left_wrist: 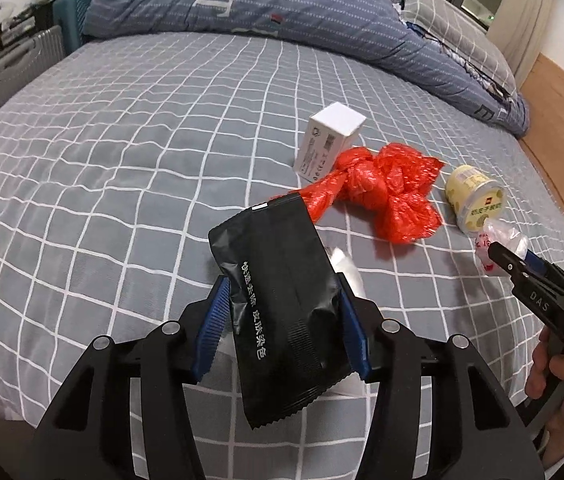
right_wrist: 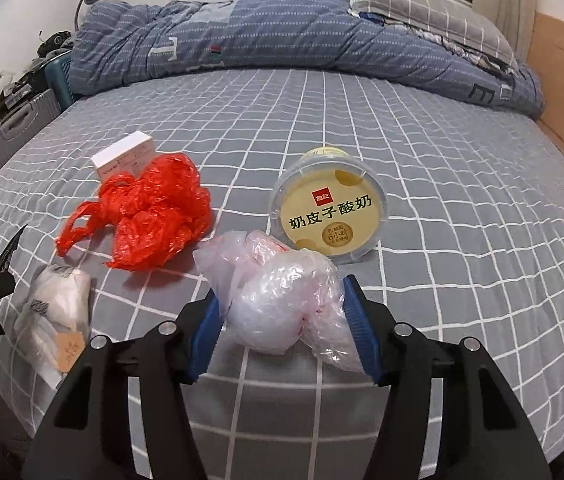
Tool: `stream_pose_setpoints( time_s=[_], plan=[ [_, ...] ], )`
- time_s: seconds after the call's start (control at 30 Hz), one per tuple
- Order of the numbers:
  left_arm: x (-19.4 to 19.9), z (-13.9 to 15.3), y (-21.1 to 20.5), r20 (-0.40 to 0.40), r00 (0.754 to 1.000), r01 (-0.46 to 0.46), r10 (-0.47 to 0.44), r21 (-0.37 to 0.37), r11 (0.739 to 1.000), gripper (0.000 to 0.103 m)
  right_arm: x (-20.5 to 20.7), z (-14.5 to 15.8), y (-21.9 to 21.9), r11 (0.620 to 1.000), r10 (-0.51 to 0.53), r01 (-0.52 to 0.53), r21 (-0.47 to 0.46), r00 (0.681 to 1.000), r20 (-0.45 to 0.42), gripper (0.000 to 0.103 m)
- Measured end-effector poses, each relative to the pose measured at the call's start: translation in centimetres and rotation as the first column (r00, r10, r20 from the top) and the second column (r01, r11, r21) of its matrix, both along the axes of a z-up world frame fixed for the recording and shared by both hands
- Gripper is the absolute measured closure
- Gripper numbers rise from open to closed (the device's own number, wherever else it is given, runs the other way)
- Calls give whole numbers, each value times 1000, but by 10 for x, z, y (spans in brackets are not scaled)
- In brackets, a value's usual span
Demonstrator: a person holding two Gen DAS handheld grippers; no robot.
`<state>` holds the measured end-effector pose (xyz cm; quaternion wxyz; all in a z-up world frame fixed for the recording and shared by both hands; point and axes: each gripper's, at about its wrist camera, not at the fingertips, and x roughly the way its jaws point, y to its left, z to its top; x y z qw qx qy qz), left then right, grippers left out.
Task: Collect trash
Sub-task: 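Carry the black packet and clear plastic bag off the bed over the bin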
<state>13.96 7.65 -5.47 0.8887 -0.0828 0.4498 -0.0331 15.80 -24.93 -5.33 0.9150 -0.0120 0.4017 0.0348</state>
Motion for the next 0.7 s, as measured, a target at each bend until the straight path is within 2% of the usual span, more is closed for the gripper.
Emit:
stream_pose_setpoints(
  time_s=[0.7],
  plan=[
    [-54, 16, -36, 51, 997, 62, -64, 34, 997, 52, -69, 19, 21, 1000, 23, -23, -15, 999, 47, 47]
  ],
)
